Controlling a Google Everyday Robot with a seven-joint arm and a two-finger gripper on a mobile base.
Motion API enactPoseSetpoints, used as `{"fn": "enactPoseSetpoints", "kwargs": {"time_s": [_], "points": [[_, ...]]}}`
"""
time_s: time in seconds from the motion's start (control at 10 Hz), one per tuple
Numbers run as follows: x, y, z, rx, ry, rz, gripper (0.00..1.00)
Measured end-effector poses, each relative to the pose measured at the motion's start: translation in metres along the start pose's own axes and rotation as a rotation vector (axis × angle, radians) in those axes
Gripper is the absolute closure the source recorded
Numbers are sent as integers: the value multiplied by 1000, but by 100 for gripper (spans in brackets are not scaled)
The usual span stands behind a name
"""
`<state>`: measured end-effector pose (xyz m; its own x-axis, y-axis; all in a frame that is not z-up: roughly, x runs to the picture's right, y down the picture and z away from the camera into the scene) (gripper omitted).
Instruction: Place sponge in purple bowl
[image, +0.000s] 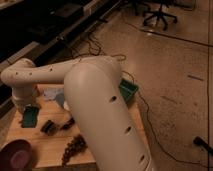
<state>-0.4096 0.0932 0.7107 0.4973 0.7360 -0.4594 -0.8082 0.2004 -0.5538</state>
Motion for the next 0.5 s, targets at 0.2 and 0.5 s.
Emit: {"fn": "enactPoseSetpoints", "kwargs": {"time_s": [0.2, 0.5], "points": [[6, 13, -21, -21, 2, -29, 100], [21, 18, -13, -30, 38, -59, 100]]}}
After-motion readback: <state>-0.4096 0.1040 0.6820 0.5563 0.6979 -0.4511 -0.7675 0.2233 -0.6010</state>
